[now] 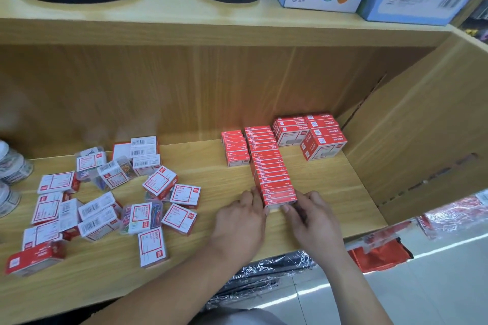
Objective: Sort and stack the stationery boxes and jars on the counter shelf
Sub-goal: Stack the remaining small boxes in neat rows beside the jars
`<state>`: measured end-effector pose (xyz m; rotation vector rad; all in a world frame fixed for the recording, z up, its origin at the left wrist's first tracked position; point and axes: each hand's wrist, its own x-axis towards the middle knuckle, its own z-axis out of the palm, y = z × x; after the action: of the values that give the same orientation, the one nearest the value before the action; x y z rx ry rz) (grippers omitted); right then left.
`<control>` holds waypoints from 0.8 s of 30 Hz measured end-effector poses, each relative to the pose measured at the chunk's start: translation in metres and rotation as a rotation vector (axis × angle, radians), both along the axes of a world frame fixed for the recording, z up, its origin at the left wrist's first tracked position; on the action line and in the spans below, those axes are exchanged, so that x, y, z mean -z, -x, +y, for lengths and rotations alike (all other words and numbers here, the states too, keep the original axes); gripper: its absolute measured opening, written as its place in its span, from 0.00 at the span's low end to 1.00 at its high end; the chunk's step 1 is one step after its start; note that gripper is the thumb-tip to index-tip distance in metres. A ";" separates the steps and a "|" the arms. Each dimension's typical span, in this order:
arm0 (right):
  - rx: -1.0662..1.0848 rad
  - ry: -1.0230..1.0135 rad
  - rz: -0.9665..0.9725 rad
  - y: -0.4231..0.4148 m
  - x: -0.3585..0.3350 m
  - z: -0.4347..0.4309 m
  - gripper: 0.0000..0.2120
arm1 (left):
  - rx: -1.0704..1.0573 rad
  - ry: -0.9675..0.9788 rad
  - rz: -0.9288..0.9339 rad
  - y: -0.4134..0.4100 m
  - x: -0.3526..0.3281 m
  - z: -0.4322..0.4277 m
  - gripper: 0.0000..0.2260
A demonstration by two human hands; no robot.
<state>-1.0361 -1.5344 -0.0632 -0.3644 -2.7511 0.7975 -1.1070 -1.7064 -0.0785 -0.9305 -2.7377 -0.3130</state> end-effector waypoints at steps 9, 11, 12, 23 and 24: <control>0.218 0.302 0.043 -0.025 -0.023 -0.017 0.15 | 0.090 -0.484 -0.536 -0.012 -0.027 -0.048 0.11; 0.233 0.318 0.134 -0.029 -0.038 -0.040 0.13 | 0.138 -0.615 -0.657 -0.022 -0.033 -0.068 0.11; 0.216 0.348 0.168 -0.028 -0.047 -0.054 0.11 | 0.154 -0.651 -0.683 -0.027 -0.036 -0.079 0.09; -0.442 0.448 -0.064 0.053 -0.058 -0.238 0.11 | -0.240 -0.879 -0.564 -0.038 -0.063 -0.275 0.08; -0.453 0.424 -0.053 0.058 -0.056 -0.250 0.10 | -0.291 -0.884 -0.504 -0.037 -0.064 -0.294 0.08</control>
<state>-1.0937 -1.7845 -0.0072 0.1803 -2.7295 1.5078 -1.0698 -2.0002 -0.0148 -0.2160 -2.5797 -1.6918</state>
